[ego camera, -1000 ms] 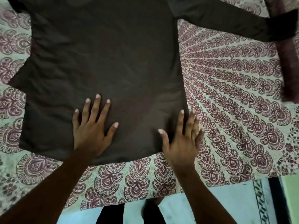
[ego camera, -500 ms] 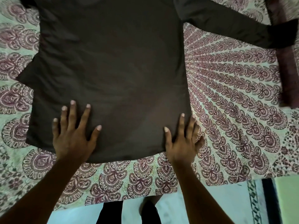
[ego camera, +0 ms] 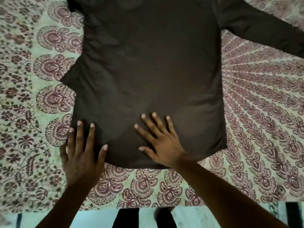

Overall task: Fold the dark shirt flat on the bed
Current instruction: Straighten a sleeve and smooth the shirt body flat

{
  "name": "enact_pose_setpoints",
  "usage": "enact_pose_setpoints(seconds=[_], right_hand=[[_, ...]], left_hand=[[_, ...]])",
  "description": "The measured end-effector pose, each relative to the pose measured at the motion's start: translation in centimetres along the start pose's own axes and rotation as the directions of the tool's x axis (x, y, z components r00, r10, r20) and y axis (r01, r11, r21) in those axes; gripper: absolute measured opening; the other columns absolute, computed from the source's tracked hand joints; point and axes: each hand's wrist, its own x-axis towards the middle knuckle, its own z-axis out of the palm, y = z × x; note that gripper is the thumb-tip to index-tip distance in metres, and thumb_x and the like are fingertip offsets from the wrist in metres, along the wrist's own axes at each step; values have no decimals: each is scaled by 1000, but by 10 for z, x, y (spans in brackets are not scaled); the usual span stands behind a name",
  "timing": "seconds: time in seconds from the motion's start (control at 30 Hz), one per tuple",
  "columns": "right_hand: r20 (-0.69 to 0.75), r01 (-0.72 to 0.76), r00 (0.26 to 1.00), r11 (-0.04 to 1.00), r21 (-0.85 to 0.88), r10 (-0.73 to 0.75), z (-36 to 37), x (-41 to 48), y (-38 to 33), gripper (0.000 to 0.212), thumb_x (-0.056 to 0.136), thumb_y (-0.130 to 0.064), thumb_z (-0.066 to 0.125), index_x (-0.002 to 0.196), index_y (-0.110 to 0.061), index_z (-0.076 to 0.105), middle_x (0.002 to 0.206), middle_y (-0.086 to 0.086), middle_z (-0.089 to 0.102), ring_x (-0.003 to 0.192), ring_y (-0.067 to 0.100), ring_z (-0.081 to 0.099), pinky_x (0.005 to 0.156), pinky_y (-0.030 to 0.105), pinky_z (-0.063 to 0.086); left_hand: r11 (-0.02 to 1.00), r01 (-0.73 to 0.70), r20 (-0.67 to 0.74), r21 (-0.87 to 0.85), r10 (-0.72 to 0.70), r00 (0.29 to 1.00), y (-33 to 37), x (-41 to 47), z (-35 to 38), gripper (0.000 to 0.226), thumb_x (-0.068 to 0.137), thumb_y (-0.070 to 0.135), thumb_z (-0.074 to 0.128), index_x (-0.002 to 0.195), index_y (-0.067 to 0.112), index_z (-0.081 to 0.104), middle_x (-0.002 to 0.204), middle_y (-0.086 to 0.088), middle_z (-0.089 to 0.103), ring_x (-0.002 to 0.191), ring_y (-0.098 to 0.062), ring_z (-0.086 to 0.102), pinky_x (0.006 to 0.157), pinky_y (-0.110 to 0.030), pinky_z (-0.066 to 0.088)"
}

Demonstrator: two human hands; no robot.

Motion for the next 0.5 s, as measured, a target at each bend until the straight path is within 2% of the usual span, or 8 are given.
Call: enact_pose_setpoints(seconds=[0.07,0.13,0.2,0.27,0.33,0.37,0.43,0.5], right_hand=[[55,246,968,969,3,-246,3,-8,-17,68,104,-65,38,164,-37,22,175,2,6,162,28,1,124,65,13],[56,353,934,935,24,-354,-1,-4,-25,66,105,-63,40,164,-38,24,175,5,7,162,28,4,124,64,16],[-18,276,961,961,16,-276,-11,26,-29,67,104,-64,40,163,-39,25,175,5,7,162,28,4,124,64,17],[-98,26,995,999,21,-24,-20,70,-28,70,101,-69,39,163,-42,21,175,4,3,162,31,-1,124,66,14],[-90,-223,969,973,60,228,-28,111,-28,78,97,-76,39,164,-44,15,175,2,-5,160,37,-10,125,67,3],[-69,-274,958,960,49,277,-27,123,-34,82,95,-79,38,164,-43,12,175,2,-8,159,40,-12,124,67,0],[-34,-177,984,984,-25,176,-18,127,-56,88,94,-81,35,166,-36,10,175,5,-8,158,43,-14,123,71,-1],[13,74,997,996,-56,-73,-7,106,-82,86,97,-76,37,166,-30,15,175,6,-2,160,40,-8,120,73,10]], left_hand=[[1000,-5,6,21,5,1000,-11,2,0,74,99,61,36,166,30,26,177,-1,9,159,-36,22,122,-60,21],[999,-45,19,21,44,999,-20,-3,1,72,100,59,38,165,30,27,177,-2,10,159,-37,23,122,-60,22],[998,-65,21,0,65,998,-28,-8,1,72,100,57,40,165,30,28,176,-2,12,160,-35,22,124,-59,22],[996,-81,17,-21,81,997,-34,-10,-1,69,100,55,43,164,30,31,176,-1,14,160,-32,21,124,-57,23],[993,-106,13,-53,106,994,-39,-10,-2,65,102,50,44,163,29,35,175,-1,17,160,-29,23,122,-55,25],[992,-106,7,-75,107,994,-43,-8,-3,62,103,47,44,161,27,39,175,0,21,159,-29,25,120,-54,26],[988,-79,-17,-131,77,997,-48,0,-7,54,103,39,45,155,23,49,169,1,34,152,-29,36,113,-55,32],[978,-32,-28,-208,27,999,-49,14,-12,47,105,34,41,147,20,56,159,1,47,138,-31,48,104,-55,37]])
